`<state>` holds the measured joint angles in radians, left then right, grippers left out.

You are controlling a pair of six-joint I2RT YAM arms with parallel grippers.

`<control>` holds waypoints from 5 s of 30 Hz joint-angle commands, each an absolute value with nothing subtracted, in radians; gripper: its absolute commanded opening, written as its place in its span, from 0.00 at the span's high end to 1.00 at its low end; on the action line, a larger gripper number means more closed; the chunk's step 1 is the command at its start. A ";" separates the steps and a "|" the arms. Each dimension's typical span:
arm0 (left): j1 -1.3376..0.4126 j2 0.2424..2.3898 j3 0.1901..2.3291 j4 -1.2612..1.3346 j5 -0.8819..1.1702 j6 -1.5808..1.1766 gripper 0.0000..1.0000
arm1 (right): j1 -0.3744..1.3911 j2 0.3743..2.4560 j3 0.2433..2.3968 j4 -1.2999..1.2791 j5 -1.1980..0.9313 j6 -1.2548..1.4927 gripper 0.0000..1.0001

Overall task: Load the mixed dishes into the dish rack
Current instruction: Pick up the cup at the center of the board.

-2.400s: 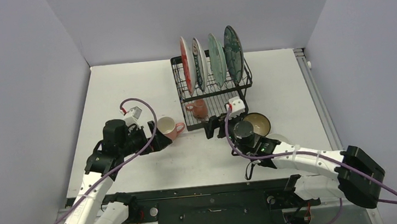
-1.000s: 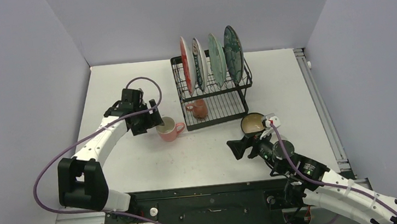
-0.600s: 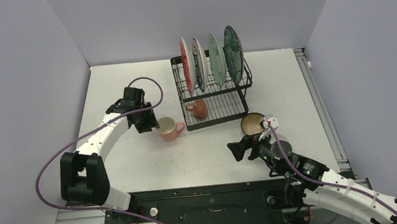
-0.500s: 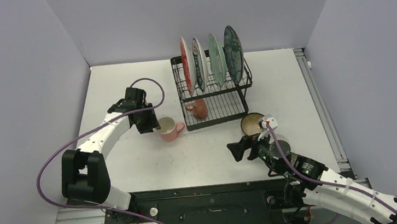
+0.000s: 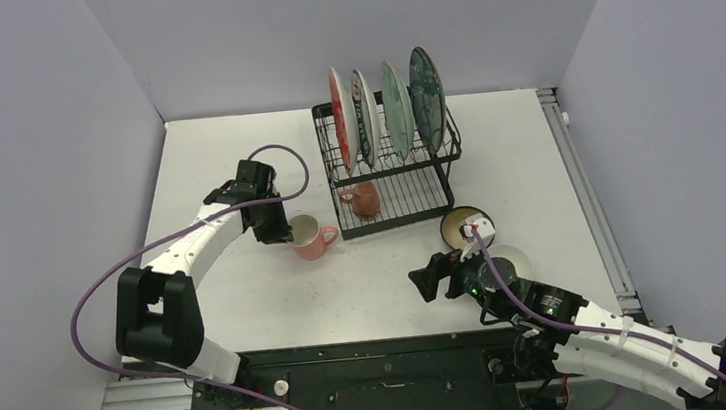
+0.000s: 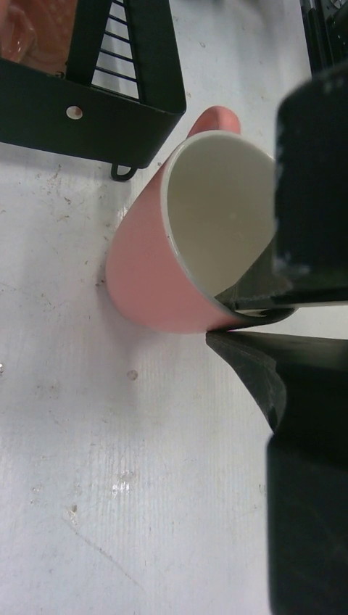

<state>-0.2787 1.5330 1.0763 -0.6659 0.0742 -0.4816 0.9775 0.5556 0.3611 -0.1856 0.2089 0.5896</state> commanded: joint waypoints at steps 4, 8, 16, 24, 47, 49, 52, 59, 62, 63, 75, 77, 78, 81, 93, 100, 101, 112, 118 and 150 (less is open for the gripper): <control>-0.290 1.530 1.092 -0.648 0.131 -0.470 1.00 | 1.010 0.572 0.403 -0.164 0.246 0.609 0.10; -0.294 1.504 1.091 -0.660 0.144 -0.460 1.00 | 1.017 0.573 0.411 -0.180 0.270 0.609 0.10; -0.296 1.379 1.039 -0.674 0.225 -0.457 1.00 | 1.019 0.553 0.415 -0.201 0.297 0.601 0.10; -0.296 1.214 0.960 -0.661 0.395 -0.485 1.00 | 1.023 0.540 0.430 -0.186 0.288 0.570 0.10; -0.240 0.974 0.722 -0.241 1.057 -0.894 1.00 | 1.040 0.363 0.348 0.144 -0.006 0.334 0.10; -0.234 0.963 0.674 -0.116 1.106 -1.002 1.00 | 1.045 0.363 0.337 0.228 -0.041 0.303 0.10; -0.224 0.949 0.611 0.096 1.163 -1.174 1.00 | 1.055 0.372 0.306 0.335 -0.099 0.256 0.10; -0.219 0.937 0.562 0.263 1.226 -1.344 1.00 | 1.083 0.443 0.295 0.520 -0.139 0.132 0.10; -0.219 0.934 0.534 0.359 1.251 -1.423 1.00 | 1.092 0.481 0.305 0.550 -0.141 0.074 0.10; -0.219 0.933 0.525 0.376 1.254 -1.437 1.00 | 1.099 0.488 0.313 0.555 -0.143 0.060 0.10; -0.229 0.912 0.467 0.621 1.270 -1.617 1.00 | 1.179 0.555 0.416 0.507 -0.169 -0.199 0.10; -0.230 0.907 0.464 0.630 1.271 -1.627 1.00 | 1.194 0.569 0.431 0.501 -0.174 -0.234 0.10; -0.232 0.902 0.463 0.632 1.271 -1.629 1.00 | 1.206 0.574 0.441 0.498 -0.176 -0.245 0.10; -0.238 0.895 0.464 0.654 1.274 -1.650 1.00 | 1.232 0.603 0.462 0.491 -0.176 -0.302 0.10; -0.255 0.862 0.457 0.666 1.281 -1.670 1.00 | 1.315 0.723 0.561 0.467 -0.153 -0.445 0.09; -0.265 0.838 0.449 0.660 1.284 -1.675 1.00 | 1.329 0.788 0.599 0.467 -0.150 -0.482 0.10; -0.266 0.833 0.447 0.660 1.284 -1.675 1.00 | 1.332 0.793 0.603 0.469 -0.151 -0.483 0.09; -0.274 0.810 0.437 0.655 1.285 -1.677 1.00 | 1.348 0.854 0.626 0.458 -0.152 -0.489 0.19; -0.276 0.812 0.438 0.654 1.285 -1.674 1.00 | 1.357 0.867 0.637 0.439 -0.148 -0.497 0.29; -0.275 0.818 0.506 0.298 1.274 -1.393 0.59 | 1.368 0.798 0.630 0.366 -0.051 -0.518 1.00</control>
<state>-0.2741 0.8303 0.4515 0.3222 1.2789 -1.4528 1.3579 0.8562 0.6212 0.2737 -0.0860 -0.5152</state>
